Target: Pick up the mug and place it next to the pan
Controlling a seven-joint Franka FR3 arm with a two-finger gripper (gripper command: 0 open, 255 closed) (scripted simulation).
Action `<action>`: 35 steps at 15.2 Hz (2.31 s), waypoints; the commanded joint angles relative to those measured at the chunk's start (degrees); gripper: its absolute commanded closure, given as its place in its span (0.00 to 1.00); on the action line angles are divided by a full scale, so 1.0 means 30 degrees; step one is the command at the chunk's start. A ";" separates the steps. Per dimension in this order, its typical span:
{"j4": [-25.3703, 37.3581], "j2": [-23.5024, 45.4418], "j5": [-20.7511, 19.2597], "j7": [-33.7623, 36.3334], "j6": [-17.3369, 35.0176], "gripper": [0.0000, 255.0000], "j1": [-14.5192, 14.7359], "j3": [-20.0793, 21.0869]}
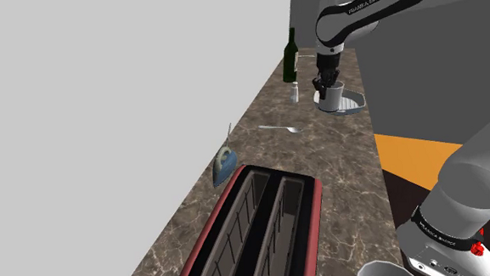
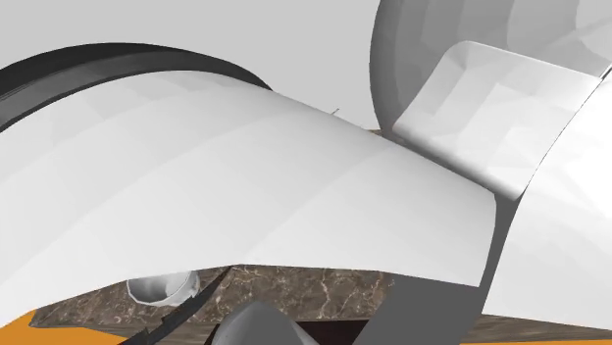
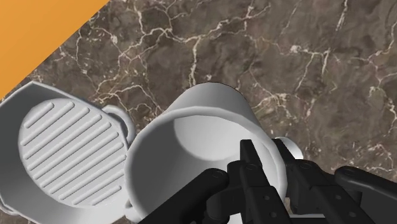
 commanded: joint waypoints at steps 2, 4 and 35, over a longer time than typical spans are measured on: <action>-0.0548 0.0275 -0.0022 0.0057 0.0836 1.00 -0.0006 -0.0012; -0.0890 0.0459 -0.0036 0.0088 0.1360 1.00 -0.0011 -0.0022; -0.1584 0.0928 -0.0057 0.0279 0.2514 0.00 0.0036 0.0026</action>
